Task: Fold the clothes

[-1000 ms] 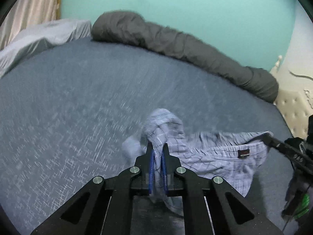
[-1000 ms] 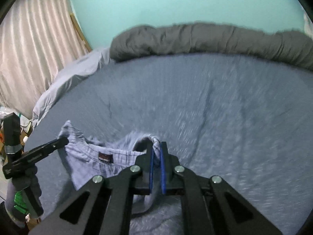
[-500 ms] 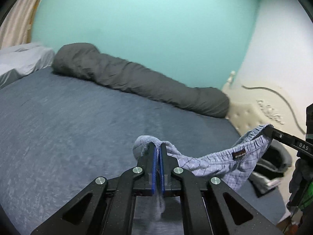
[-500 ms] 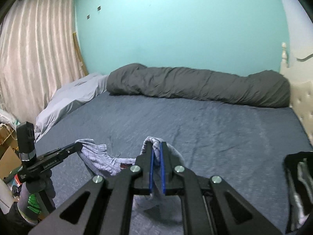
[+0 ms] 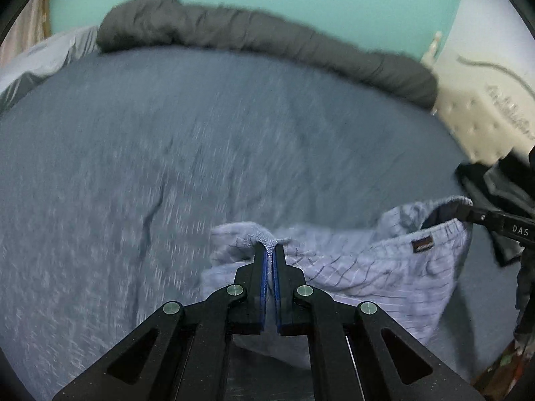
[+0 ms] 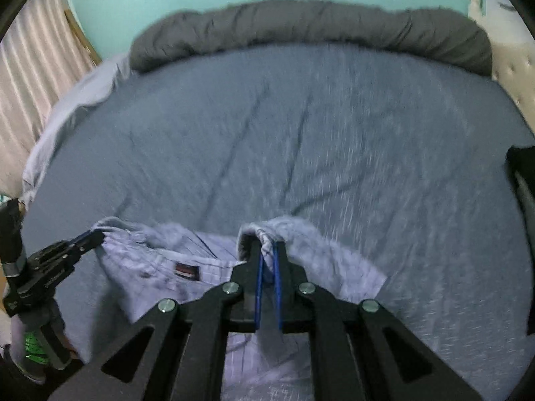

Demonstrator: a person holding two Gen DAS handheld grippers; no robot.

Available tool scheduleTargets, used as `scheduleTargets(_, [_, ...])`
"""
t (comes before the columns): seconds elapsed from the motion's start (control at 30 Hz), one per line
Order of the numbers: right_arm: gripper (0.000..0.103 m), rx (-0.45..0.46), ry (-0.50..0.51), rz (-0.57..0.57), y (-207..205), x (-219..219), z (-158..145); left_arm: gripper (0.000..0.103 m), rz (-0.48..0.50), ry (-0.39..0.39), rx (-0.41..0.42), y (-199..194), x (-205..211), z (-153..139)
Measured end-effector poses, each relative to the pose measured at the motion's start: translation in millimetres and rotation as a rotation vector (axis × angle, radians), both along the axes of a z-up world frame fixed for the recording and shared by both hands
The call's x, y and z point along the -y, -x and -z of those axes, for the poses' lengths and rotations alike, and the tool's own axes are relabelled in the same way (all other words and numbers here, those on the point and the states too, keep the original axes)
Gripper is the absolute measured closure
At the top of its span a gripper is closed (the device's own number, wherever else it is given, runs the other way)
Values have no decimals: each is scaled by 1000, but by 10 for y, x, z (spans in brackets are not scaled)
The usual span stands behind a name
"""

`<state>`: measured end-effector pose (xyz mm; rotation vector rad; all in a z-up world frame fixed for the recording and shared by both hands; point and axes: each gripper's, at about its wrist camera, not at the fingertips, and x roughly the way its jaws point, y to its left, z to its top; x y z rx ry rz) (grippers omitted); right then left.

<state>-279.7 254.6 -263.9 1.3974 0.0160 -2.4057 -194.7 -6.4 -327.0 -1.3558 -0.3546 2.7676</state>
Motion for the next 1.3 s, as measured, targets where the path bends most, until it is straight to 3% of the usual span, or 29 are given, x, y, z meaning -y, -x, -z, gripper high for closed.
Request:
scheduleTargets(0.27, [97,56,-17,37,-13,5,627,100,78,-19,129,39,-93,360])
scheduleTargets(0.37, [97,53,-3,78,-74,-87,723,98,52,1,93,36,-38,254])
scheduleTargets(0.5, [96,23,20,152,-180,-221,714,92,21,11,8,92,37,38])
scheduleTargets(0.6, [87,-44,30,186,-262,-254,532,89,22,34,-20,200,-25,18])
scheduleTargets(0.7, [85,-100,69,198,-309,-235,329,88,38,45,-26,267,-91,46])
scheduleTargets(0.8, [75,-106,123,157,-267,-120,239,87,77,60,-10,320,-170,123])
scheduleTargets(1.03, [75,6,97,42,-122,331,571,90,131,62,118,347,-222,474])
scheduleTargets(1.3, [75,64,115,-33,-170,652,715,101,152,37,150,98,-92,507])
